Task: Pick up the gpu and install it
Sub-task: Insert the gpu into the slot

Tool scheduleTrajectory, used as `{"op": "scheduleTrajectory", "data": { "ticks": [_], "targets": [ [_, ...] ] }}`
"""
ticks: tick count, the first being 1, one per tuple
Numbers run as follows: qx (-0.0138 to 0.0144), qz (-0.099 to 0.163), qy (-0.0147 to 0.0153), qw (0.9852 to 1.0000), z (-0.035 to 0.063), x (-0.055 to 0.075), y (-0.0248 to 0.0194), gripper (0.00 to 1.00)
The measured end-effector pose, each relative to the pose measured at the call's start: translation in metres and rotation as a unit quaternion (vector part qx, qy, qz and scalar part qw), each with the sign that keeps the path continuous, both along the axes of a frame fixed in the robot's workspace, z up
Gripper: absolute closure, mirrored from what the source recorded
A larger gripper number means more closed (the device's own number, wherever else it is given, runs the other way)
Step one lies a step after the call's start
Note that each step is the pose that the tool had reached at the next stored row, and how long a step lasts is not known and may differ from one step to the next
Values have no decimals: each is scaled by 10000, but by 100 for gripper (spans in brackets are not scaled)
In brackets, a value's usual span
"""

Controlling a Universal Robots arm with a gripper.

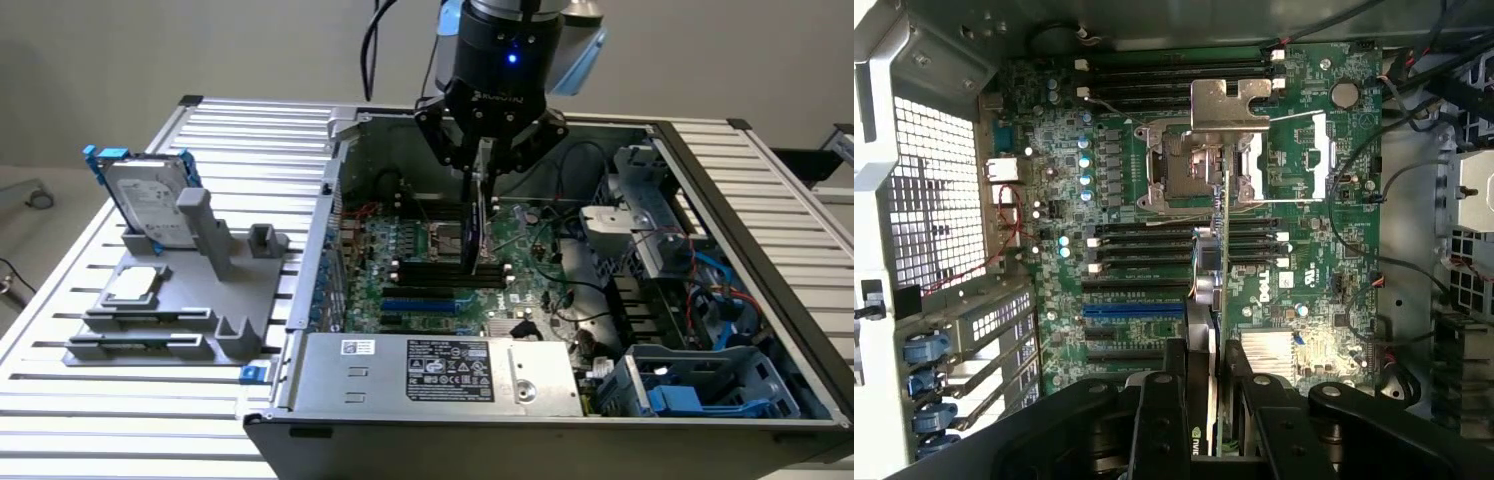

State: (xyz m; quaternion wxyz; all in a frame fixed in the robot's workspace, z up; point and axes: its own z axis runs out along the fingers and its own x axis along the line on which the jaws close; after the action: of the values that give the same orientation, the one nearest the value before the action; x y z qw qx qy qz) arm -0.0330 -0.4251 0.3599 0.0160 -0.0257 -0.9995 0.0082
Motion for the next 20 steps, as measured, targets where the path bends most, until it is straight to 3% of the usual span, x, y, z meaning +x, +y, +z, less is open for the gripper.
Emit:
{"op": "scheduleTrajectory", "data": {
  "ticks": [6, 11, 16, 20],
  "targets": [
    [0, 23, 0, 10000, 0, 0, 0, 73],
    [0, 449, 0, 9990, 0, 0, 0, 73],
    [0, 905, 0, 9959, 0, 0, 0, 73],
    [0, 1266, 0, 9920, 0, 0, 0, 73]
  ]
}}
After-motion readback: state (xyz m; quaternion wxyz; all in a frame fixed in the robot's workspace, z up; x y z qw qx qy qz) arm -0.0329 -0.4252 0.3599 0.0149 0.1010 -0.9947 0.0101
